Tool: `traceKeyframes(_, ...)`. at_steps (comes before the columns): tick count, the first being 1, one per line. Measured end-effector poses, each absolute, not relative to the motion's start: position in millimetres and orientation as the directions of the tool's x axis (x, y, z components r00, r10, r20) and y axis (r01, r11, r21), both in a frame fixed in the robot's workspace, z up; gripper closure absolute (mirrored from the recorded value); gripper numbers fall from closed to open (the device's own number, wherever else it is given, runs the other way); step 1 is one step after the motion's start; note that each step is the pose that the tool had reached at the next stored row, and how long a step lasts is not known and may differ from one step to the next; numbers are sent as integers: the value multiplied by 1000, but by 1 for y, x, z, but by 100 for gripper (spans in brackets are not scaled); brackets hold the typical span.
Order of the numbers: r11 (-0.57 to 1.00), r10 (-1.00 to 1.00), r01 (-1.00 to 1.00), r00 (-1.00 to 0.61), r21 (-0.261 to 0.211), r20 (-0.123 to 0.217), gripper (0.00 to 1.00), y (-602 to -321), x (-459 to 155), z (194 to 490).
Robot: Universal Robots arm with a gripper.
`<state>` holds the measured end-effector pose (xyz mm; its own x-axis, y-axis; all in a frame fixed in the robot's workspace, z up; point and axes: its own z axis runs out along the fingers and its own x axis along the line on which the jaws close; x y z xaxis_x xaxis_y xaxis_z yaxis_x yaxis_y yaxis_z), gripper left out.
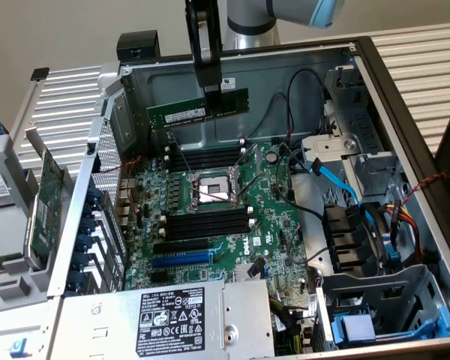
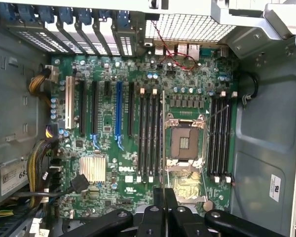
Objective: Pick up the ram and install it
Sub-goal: 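Insert the ram into the slot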
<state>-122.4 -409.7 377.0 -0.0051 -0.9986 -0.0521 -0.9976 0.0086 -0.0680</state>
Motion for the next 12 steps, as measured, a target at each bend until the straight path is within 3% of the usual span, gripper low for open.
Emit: traceKeyframes(12,14,-999,-998,-11,-62,-53,87,-408,-119,358)
